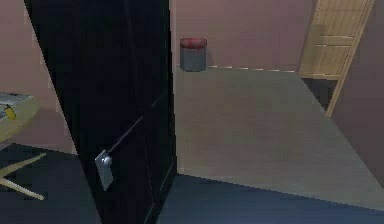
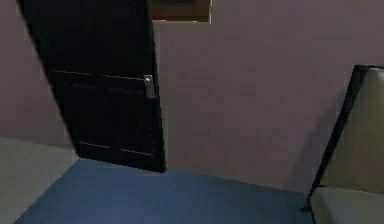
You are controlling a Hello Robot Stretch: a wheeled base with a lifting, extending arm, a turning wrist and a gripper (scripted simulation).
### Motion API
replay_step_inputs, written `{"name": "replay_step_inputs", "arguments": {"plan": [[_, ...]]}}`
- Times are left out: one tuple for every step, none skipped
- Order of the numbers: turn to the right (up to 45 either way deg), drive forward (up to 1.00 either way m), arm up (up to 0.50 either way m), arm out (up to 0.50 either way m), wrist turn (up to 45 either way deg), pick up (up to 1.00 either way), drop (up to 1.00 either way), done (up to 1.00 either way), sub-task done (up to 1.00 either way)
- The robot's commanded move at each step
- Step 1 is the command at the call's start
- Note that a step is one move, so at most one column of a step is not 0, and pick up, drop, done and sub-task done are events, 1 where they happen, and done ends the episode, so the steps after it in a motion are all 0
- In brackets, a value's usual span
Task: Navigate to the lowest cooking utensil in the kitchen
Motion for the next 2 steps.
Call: {"name": "replay_step_inputs", "arguments": {"plan": [[24.0, 0.00, 0.00, 0.00, 0.0, 0.00, 0.00, 0.00, 0.00], [0.0, 0.10, 0.00, 0.00, 0.0, 0.00, 0.00, 0.00, 0.00]]}}
